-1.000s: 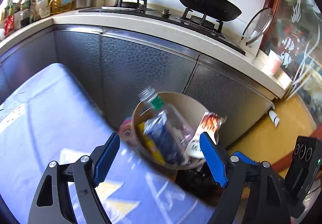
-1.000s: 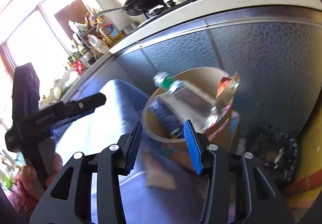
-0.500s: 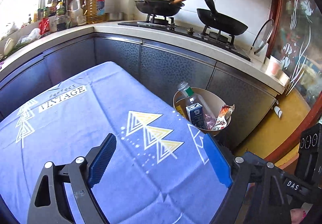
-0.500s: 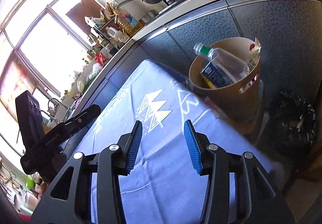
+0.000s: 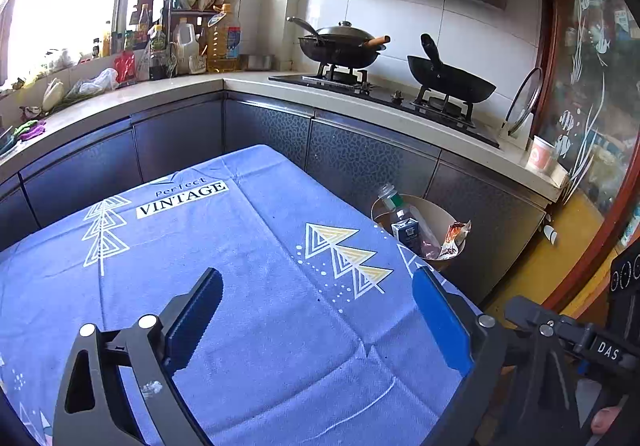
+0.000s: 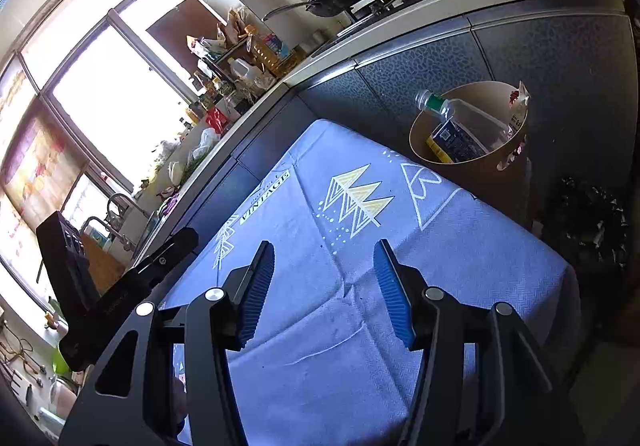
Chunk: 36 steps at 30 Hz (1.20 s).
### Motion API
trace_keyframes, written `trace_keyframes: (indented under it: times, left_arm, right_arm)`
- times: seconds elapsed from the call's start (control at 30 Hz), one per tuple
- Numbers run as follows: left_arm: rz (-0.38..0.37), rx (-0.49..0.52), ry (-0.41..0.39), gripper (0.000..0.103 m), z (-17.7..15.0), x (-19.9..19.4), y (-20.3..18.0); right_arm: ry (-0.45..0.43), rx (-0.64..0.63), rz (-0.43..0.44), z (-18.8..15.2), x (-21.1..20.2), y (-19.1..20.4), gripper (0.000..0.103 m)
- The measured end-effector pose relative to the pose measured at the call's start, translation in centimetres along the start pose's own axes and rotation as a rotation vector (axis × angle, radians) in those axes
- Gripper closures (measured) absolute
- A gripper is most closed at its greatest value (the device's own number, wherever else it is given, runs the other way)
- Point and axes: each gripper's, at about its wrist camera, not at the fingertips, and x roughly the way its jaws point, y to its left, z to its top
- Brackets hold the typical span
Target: Collect trash
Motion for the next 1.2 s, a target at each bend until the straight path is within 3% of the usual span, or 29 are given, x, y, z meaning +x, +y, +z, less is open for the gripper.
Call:
trace_keyframes:
  times: [0.23,0.43,0.8,0.97,1.2]
  left_arm:
    - [0.012,0.034,-0.051,0.004,-0.3,-2.3,-0.4]
    - [0.043,0.054,-0.047,0.004,-0.7,-2.7,-0.6]
    - [0.059,0.086,-0.053,0.004,-1.1,-3.3,-1.0]
    - [0.083,0.09,-0.057,0.004,-1.2,-3.5,-1.1]
    - [0.144,0.098,-0.046,0.004,-1.6,-3.6,-1.4]
  right_arm:
    - [-0.073,0.026,-0.069,-1.1,-1.7,0.8,0.021]
    - [-0.112,0.023,-0.142,-2.1,-2.0,1.3,0.01]
    - [-0.144,-0.044,-0.151,-2.4,-2.1,2.8,0.009]
    - [-0.145,-0.072,-0.219,-3.1,-1.9,3.6,0.006]
    - [-0.12,-0.071,-0.215,-3.4,-1.4,3.3,0.006]
